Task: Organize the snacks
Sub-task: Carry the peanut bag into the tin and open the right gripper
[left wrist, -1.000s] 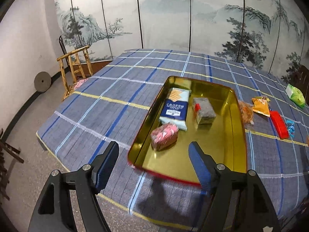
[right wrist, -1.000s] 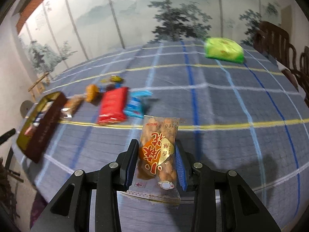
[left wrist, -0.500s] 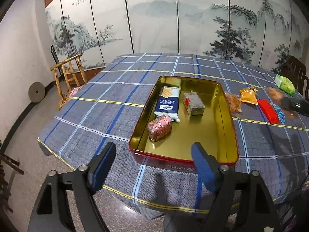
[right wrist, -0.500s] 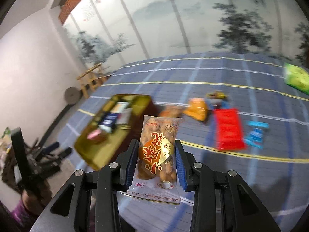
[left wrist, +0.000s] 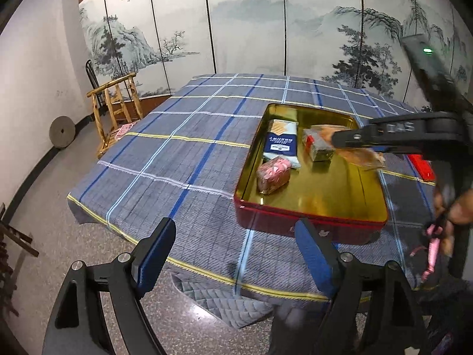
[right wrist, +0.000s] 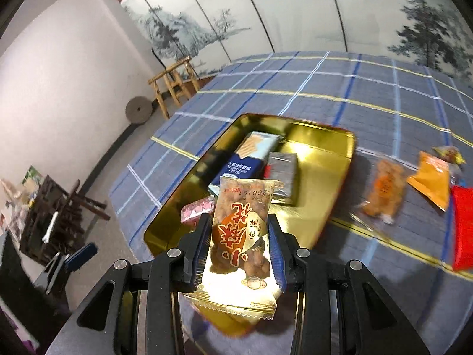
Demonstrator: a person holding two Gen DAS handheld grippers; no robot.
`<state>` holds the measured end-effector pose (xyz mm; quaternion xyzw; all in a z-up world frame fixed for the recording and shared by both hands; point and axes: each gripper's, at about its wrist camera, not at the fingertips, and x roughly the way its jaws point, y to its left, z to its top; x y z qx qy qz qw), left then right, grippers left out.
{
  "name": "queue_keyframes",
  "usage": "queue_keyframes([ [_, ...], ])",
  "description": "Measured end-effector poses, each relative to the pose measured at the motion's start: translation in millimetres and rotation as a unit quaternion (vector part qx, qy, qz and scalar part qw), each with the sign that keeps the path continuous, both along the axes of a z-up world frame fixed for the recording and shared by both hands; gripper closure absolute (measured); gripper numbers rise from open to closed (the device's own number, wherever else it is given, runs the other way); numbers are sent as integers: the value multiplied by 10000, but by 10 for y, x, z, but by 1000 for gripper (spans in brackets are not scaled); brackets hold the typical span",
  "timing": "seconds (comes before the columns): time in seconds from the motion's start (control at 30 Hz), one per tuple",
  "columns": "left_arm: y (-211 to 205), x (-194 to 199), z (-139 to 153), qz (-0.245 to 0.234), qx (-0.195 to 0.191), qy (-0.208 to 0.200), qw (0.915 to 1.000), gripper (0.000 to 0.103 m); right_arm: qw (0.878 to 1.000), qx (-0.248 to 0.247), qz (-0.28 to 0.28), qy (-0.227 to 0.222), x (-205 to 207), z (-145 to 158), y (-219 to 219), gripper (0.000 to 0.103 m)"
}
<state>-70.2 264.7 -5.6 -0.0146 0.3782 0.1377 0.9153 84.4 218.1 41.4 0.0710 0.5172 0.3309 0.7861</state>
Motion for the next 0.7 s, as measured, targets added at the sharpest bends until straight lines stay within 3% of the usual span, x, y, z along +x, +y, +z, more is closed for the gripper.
queue_keyframes([
  [0.37, 10, 40, -123, -52, -63, 202, 9998, 23, 9998, -116, 42, 134, 119, -215, 287, 64],
  [0.7, -122, 118, -112, -211, -48, 258, 9994, 22, 9965, 558, -622, 50, 170, 18, -387, 57],
])
